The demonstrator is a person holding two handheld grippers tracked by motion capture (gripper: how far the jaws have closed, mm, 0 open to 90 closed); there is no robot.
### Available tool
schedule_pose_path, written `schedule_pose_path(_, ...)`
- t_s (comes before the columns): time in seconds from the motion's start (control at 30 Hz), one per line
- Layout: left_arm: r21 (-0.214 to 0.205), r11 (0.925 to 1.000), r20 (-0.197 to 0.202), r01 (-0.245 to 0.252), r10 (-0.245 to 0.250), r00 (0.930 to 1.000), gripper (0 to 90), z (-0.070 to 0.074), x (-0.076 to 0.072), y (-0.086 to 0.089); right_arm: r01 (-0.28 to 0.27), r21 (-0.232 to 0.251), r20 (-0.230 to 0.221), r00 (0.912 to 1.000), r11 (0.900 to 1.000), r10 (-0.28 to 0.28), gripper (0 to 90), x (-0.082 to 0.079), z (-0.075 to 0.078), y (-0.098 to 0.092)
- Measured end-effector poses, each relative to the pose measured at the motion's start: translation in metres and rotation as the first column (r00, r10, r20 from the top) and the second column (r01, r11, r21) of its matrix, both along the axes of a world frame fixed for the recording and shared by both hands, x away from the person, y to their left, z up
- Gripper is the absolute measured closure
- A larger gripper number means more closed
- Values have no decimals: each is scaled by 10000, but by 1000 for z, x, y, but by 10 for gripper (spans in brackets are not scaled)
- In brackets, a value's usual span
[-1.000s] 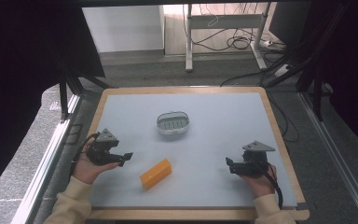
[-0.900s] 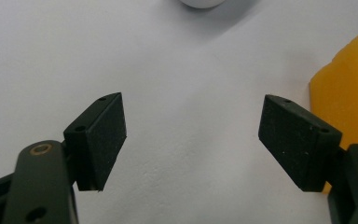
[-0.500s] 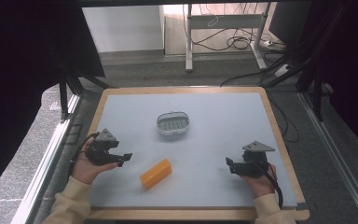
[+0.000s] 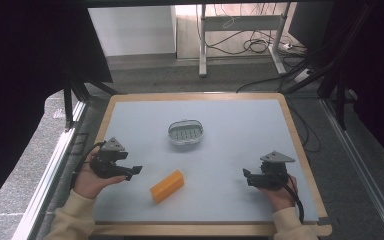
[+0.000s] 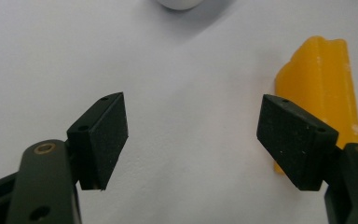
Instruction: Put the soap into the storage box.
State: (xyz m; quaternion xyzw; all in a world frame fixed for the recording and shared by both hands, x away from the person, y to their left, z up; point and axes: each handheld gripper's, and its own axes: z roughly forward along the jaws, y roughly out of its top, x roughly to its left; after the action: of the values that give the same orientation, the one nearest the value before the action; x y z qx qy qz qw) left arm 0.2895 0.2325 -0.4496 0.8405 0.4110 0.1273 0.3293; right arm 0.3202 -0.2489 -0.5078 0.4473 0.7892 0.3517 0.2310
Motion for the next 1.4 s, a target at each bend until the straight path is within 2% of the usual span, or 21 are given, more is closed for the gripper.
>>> schedule_pose_path(0.13,86,9997,-22,221,-221,9998,244,2,-3,-6,91,65,12,10000,9999,-91,120,0,0,-1)
schedule_pose_path(0.43,87,9993,-146,371,-370,9992,240,8,-8,-15,78,37,25,10000,10000,-78,120,0,0,-1)
schedule_pose_path(0.87,272,9971,-300,709,-701,9971,231,6,-11,-28,41,69,83,10000,10000,-42,120,0,0,-1)
schedule_pose_path(1.4,471,9908,-500,1271,-1248,9909,224,1,-17,-51,47,-26,41,10000,10000,-47,120,1,-1,-1)
